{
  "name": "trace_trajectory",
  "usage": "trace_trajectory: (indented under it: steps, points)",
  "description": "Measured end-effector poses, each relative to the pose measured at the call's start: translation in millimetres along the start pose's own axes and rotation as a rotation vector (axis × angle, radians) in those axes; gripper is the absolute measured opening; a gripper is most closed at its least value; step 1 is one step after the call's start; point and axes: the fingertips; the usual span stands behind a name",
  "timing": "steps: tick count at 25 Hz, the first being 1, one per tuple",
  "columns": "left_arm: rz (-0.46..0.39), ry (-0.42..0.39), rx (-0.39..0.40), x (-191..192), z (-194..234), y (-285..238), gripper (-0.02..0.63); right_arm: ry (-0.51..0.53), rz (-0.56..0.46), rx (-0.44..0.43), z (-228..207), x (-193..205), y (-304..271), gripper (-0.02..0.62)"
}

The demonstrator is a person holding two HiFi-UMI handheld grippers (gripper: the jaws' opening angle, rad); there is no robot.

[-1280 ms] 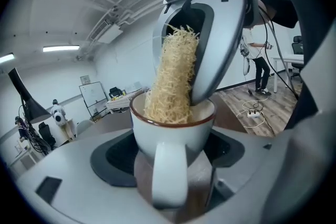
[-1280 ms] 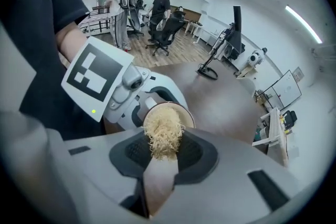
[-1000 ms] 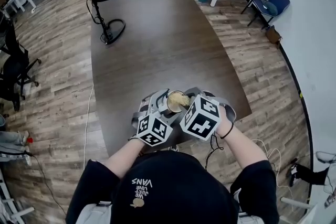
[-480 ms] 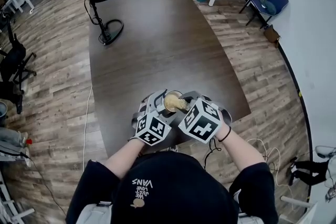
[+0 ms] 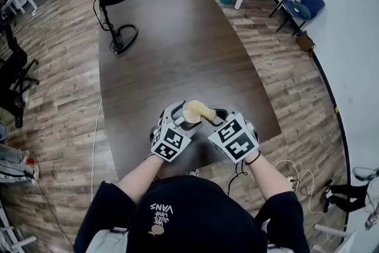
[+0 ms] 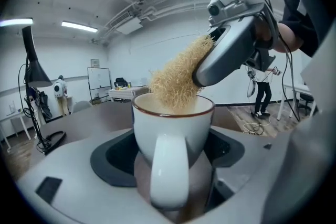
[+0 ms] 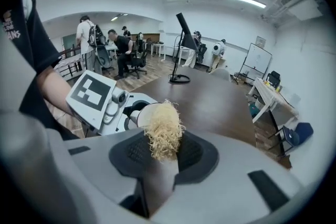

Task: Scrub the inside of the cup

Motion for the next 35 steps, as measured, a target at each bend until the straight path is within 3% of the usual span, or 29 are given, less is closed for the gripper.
trace_trajectory:
  steps: [7,13,21,35]
  points:
    - [-0.02,0.127,0.013,1,20,-13,0.391,-0.161,-0.237,0.094,-25,-7,10,0.1]
    - [-0.031,0.186,0.003,5,38,-25,0.391,-0.305,-0.407,0.13,-39,-2,32,0.1]
    - [-0.042,0.196,0.012,11,44,-48,0.391,-0.372,-0.441,0.183,-43,16,37,0.099]
    - [-0.016,0.232,0.023,27,50,-90,0.391,-0.446,-0.385,0.2,-39,43,28,0.1]
Point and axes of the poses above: the fingertips, and each gripper's own axes: y backward along the fingers, z to its left, x out of its underside, and after that the axes turned 15 degrees about z, right-handed
